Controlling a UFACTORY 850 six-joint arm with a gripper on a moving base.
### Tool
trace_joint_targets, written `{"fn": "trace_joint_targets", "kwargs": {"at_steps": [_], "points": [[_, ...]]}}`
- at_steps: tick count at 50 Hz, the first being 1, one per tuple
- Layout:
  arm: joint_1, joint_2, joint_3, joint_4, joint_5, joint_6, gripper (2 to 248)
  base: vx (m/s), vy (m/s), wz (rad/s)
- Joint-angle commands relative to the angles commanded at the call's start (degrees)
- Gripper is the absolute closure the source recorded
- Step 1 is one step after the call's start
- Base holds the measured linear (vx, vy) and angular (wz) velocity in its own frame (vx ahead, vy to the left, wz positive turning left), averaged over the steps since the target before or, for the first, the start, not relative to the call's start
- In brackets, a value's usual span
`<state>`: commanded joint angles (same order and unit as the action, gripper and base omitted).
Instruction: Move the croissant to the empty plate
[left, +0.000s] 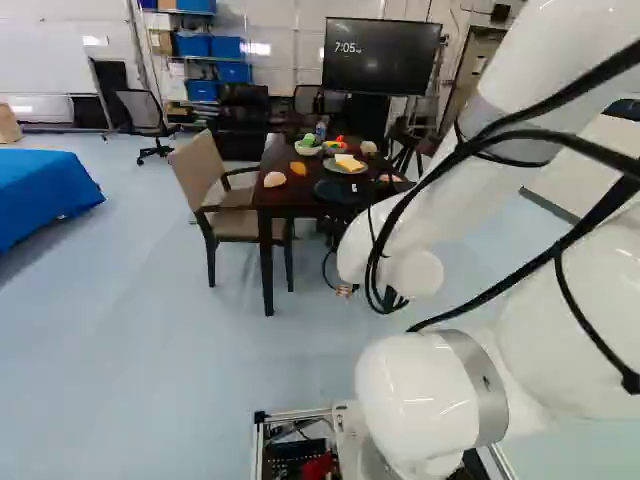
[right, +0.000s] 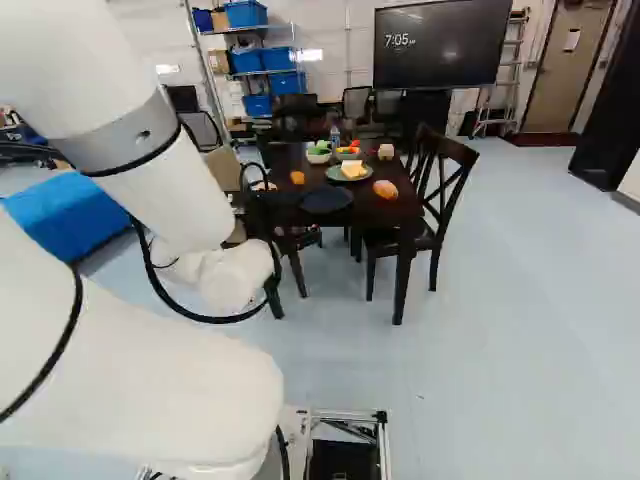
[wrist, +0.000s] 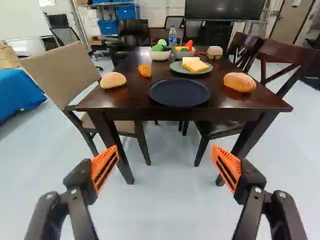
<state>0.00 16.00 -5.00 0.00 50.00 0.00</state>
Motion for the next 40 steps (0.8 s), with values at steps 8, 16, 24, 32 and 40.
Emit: {"fn": "trace_joint_targets", "kwargs": {"at_steps": [8, 16, 24, 32, 40], "points": [[0.0, 0.0, 0.0, 0.0, 0.0, 0.0, 3, 0.0, 0.0, 0.0], [0.0, 0.0, 0.0, 0.0, 0.0, 0.0, 3, 0.0, 0.0, 0.0], [0.0, 0.0, 0.0, 0.0, 0.0, 0.0, 3, 0.0, 0.0, 0.0], [0.0, 0.0, 0.0, 0.0, 0.0, 0.0, 3, 0.0, 0.0, 0.0], [0.0, 0.0, 0.0, 0.0, 0.0, 0.0, 3, 0.0, 0.0, 0.0]]}}
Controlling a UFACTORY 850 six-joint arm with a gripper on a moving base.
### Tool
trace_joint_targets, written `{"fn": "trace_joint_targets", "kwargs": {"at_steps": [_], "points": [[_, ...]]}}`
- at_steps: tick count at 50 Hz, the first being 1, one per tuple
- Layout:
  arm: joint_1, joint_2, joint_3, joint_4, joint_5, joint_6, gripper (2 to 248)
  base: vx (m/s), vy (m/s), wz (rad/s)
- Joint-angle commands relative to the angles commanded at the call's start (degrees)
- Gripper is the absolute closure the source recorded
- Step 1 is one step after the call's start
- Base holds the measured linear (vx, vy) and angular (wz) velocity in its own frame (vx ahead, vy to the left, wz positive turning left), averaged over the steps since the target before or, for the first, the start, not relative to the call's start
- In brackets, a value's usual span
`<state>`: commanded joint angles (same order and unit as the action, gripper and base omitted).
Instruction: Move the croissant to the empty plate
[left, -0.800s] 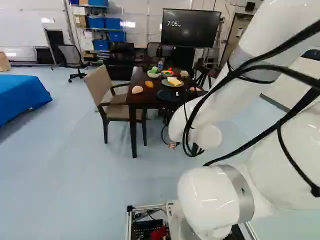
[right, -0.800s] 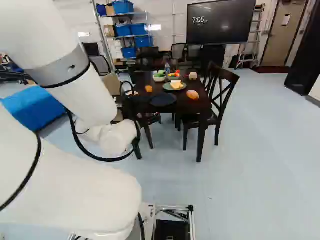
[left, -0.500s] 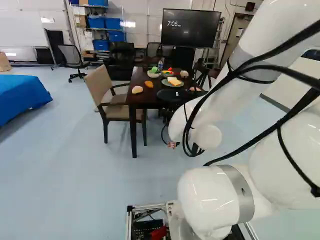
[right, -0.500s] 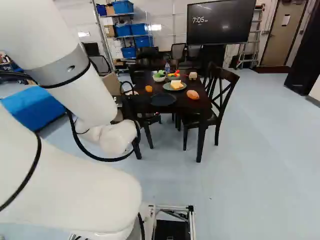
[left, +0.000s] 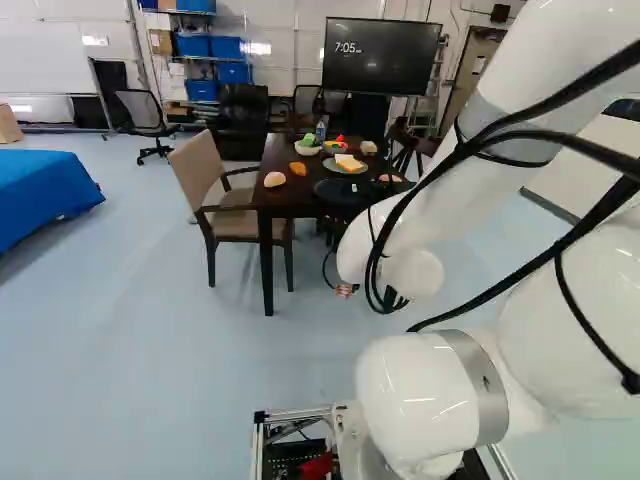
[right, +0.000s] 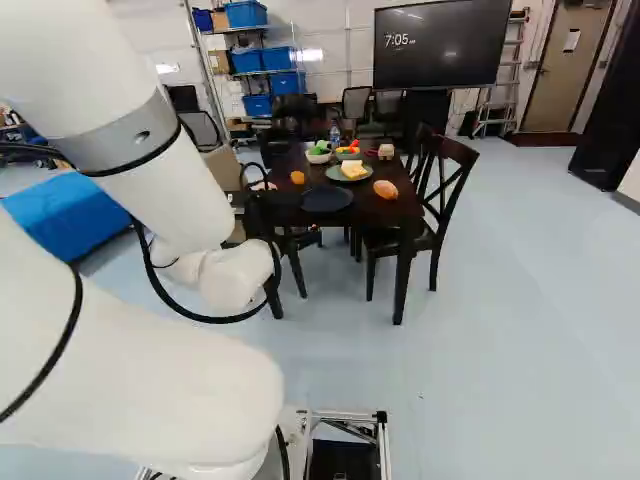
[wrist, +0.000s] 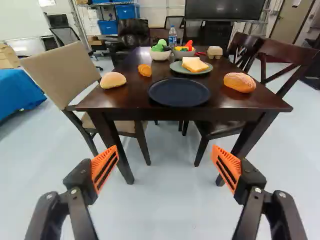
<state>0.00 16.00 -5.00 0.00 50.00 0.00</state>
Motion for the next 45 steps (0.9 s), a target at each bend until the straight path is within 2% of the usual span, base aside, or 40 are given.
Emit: {"fn": "trace_joint_targets", "kwargs": {"at_steps": [23, 45], "points": [[0.0, 0.0, 0.0, 0.0, 0.0, 0.0, 3, 0.024, -0.001, -0.003], [0.0, 0.0, 0.0, 0.0, 0.0, 0.0, 3, 0.147, -0.006, -0.012]]}}
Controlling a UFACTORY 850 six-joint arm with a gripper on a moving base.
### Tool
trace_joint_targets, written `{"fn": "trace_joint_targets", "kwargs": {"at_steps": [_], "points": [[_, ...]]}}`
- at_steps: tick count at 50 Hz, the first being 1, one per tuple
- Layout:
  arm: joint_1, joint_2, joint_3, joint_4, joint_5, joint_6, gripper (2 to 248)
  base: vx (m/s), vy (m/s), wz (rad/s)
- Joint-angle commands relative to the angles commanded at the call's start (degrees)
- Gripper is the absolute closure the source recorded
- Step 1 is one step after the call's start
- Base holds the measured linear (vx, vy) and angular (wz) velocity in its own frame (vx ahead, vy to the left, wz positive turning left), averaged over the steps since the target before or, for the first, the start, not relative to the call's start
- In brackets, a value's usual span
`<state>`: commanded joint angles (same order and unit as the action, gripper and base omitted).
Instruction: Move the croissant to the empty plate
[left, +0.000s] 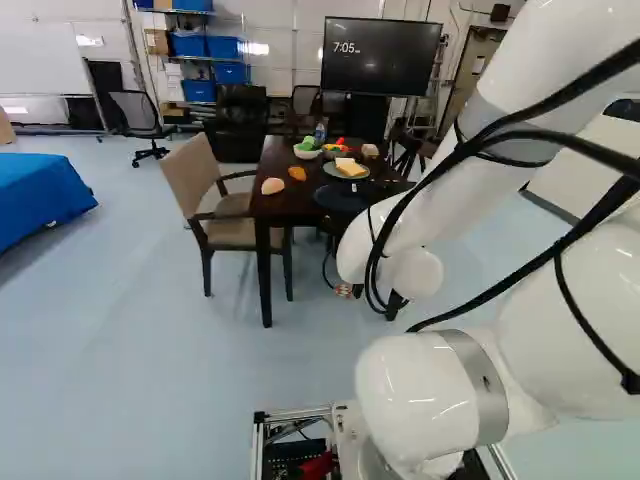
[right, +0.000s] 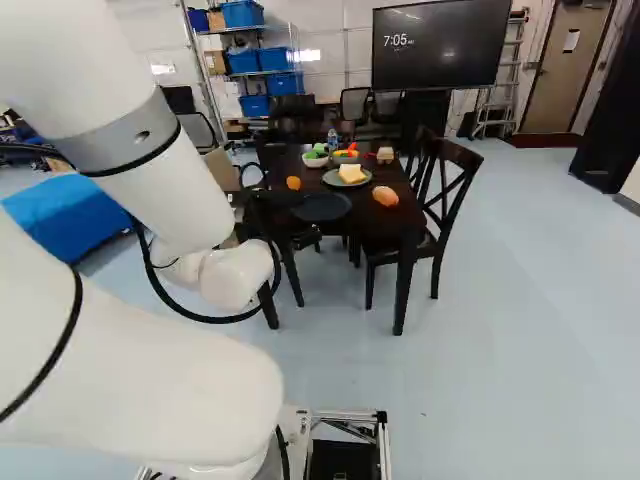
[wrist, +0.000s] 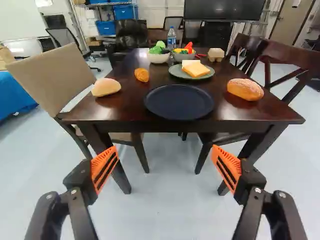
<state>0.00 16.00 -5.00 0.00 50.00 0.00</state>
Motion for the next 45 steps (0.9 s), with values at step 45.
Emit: {"fn": "trace_joint_targets", "kwargs": {"at_steps": [45], "points": [[0.0, 0.0, 0.0, 0.0, 0.0, 0.0, 3, 0.205, -0.032, 0.031]]}}
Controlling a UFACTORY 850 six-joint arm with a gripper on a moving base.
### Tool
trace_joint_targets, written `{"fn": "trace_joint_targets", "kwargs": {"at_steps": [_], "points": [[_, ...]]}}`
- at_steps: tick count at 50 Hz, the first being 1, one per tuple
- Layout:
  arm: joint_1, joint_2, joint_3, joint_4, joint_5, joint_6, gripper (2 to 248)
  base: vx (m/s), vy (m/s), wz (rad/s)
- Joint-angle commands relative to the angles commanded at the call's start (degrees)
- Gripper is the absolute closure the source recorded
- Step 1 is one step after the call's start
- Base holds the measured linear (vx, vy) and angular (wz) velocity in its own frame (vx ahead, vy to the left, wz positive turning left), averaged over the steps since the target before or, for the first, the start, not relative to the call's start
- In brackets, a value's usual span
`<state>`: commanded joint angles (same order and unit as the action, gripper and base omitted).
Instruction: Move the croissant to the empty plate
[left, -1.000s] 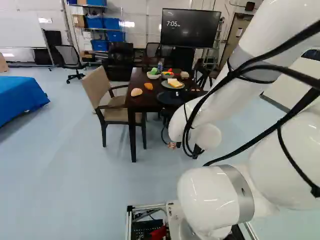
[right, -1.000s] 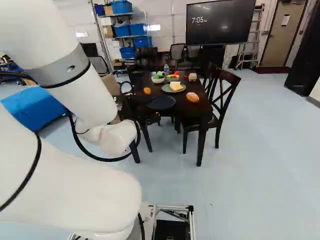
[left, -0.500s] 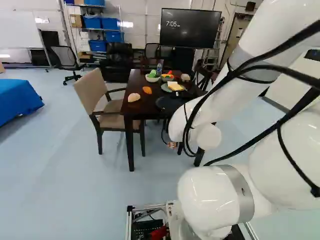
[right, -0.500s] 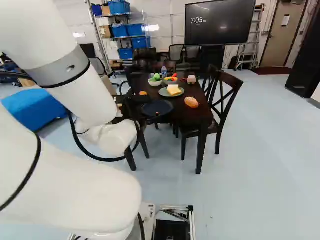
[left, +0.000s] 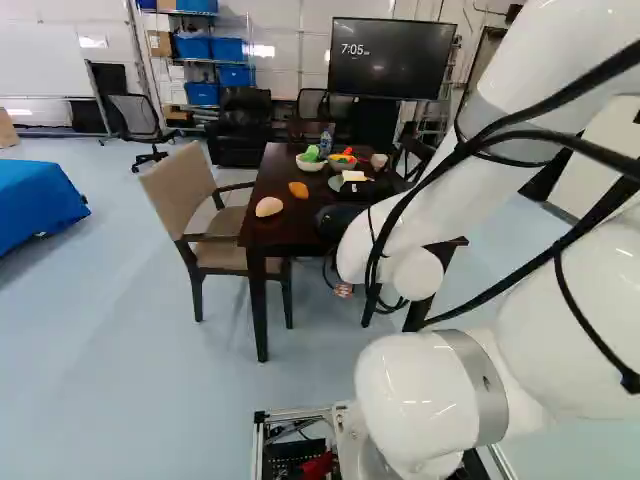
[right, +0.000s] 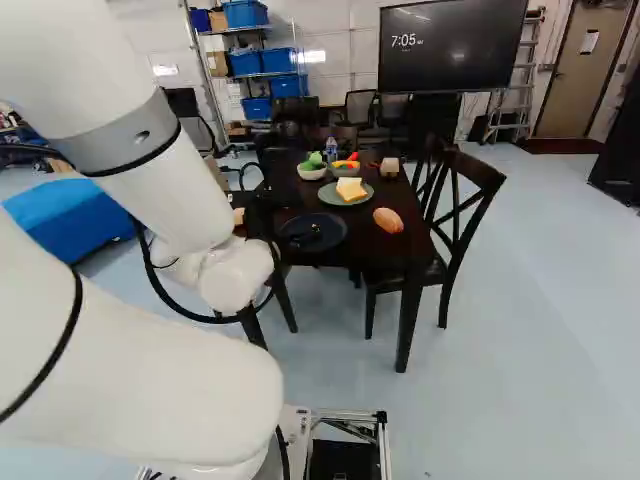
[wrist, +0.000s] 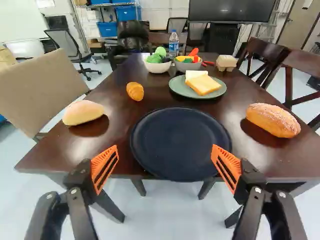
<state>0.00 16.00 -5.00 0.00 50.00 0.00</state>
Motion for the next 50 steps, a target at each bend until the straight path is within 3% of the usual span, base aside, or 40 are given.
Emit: {"fn": "trace_joint_targets", "kwargs": {"at_steps": [31, 50], "points": [[0.0, 0.0, 0.0, 0.0, 0.0, 0.0, 3, 0.213, -0.043, -0.021], [0.0, 0.0, 0.0, 0.0, 0.0, 0.0, 3, 0.036, -0.001, -0.005]]}}
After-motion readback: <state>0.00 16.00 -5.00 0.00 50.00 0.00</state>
